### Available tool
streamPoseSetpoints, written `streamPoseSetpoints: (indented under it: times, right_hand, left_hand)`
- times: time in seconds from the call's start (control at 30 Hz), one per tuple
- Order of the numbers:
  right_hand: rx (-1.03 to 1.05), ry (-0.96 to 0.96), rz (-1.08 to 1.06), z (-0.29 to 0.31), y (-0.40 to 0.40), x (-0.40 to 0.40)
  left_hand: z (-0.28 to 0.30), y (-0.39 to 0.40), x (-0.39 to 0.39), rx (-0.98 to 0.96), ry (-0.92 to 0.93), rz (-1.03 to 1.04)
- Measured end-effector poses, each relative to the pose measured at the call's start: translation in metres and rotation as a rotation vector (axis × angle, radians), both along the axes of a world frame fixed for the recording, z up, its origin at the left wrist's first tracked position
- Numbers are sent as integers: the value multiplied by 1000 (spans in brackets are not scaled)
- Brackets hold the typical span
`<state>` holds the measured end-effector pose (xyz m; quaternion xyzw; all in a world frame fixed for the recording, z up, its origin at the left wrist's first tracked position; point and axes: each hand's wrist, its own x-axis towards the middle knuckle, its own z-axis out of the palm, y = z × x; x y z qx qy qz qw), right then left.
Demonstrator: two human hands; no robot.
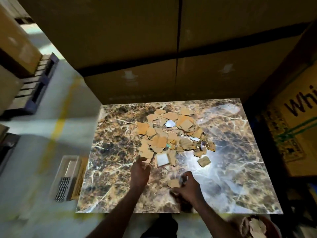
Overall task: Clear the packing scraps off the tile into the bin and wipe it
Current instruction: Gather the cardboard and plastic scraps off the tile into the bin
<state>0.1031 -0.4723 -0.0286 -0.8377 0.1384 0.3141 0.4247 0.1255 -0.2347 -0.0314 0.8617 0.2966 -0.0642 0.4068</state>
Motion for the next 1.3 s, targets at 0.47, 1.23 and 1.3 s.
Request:
streamPoseSetpoints:
  times: [0.47,1.23,1.3]
  right_hand:
    - [-207,-105,-10,-29,36,63]
    - [-11,-77,-130,-34,78,107]
    - [-7,-56,-132,-33,76,109]
  left_hand:
    - [-29,45,95,90,193,-179]
    - [-39,1,77,-184,148,-222]
    - [-33,-1,75,-201,114,-201]
